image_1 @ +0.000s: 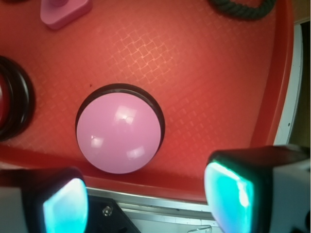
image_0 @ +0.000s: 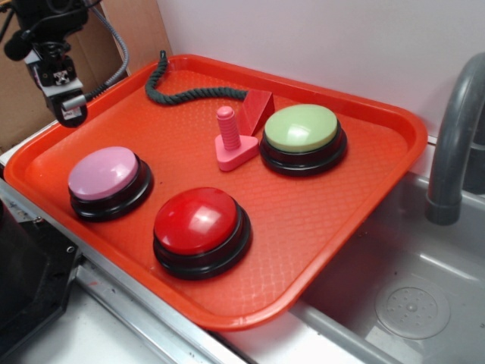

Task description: Push the pink button.

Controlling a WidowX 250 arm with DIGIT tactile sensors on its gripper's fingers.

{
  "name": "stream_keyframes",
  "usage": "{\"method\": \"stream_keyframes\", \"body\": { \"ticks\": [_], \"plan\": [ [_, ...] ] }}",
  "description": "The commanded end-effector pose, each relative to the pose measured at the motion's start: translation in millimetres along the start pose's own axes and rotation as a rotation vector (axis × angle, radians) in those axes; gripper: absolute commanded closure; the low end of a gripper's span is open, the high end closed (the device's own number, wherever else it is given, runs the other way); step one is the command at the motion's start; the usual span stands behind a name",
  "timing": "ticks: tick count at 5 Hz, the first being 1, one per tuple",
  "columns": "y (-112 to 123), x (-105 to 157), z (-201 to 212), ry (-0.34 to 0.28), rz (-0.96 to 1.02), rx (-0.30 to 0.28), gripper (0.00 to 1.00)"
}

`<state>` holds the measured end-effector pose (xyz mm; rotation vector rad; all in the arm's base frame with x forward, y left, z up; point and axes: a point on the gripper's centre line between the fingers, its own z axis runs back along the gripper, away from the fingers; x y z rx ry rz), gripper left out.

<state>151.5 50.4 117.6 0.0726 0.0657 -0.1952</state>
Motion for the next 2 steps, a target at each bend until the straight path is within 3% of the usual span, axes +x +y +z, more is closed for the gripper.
{"method": "stream_keyframes", "body": {
  "ticks": [1,2],
  "plan": [
    [7.4,3.3,18.4,-0.044,0.009,0.028,0.00],
    [9.1,-0.1,24.1,-0.046,0.017,0.037,0.00]
  ]
}}
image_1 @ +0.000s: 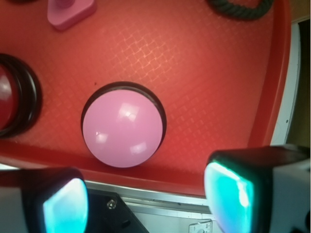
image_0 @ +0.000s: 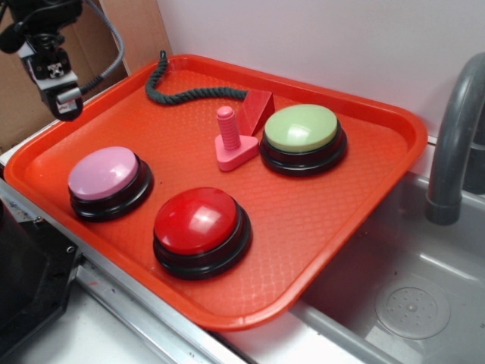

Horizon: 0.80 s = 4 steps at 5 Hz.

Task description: Push the pink button.

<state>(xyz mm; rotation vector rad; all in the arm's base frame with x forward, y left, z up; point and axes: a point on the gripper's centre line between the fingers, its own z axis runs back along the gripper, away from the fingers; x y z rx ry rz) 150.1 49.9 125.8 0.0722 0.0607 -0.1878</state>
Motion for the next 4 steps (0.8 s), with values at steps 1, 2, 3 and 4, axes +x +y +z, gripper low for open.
{"method": "stream_keyframes", "body": {
  "ticks": [1,2,3,4],
  "plan": [
    [8.5,0.8,19.9,-0.045,0.010,0.033,0.00],
    [8.7,-1.3,24.0,-0.049,0.014,0.031,0.00],
    [6.9,-1.1,27.9,-0.045,0.012,0.014,0.00],
    [3.9,-0.8,29.2,-0.048,0.004,0.022,0.00]
  ]
}}
